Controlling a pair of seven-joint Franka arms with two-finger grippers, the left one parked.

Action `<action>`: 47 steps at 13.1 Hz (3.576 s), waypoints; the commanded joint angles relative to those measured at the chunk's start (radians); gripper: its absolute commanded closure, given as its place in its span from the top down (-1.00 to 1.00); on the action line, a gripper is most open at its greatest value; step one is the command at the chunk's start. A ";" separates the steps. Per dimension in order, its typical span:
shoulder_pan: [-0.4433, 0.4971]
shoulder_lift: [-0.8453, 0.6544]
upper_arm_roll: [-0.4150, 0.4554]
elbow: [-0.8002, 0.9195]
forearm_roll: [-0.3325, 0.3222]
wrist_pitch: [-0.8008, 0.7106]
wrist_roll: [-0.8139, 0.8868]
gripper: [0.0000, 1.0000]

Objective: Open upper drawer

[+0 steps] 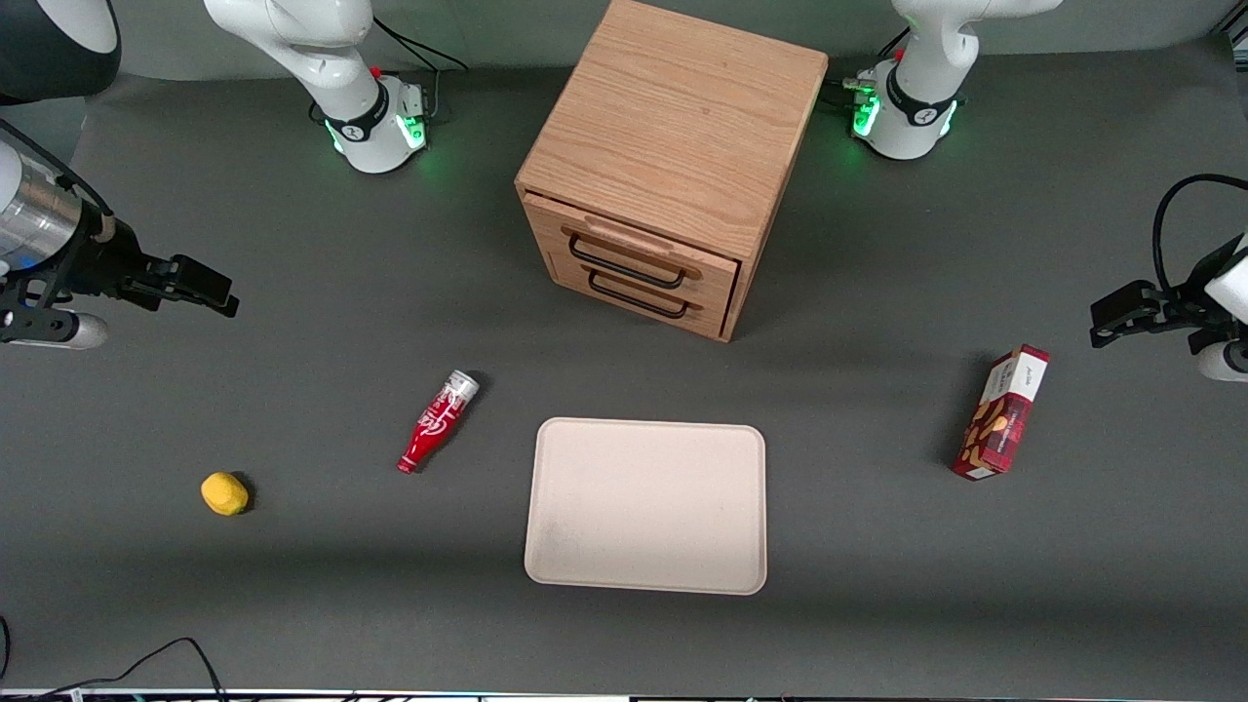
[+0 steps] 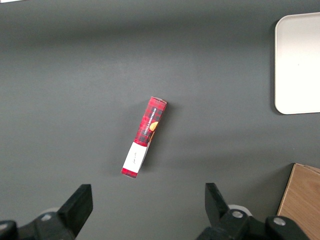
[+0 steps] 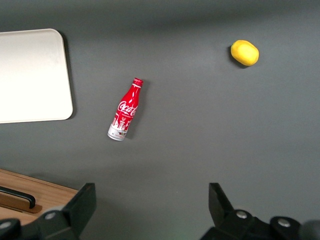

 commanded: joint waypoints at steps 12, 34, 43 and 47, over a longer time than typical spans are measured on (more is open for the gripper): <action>0.075 0.130 0.385 0.053 0.090 0.133 -0.058 1.00; 0.142 0.514 0.696 -0.062 -0.344 0.400 -0.223 1.00; 0.108 0.510 0.663 -0.056 -0.338 0.422 -0.324 1.00; 0.095 0.510 0.654 -0.038 -0.324 0.414 -0.347 1.00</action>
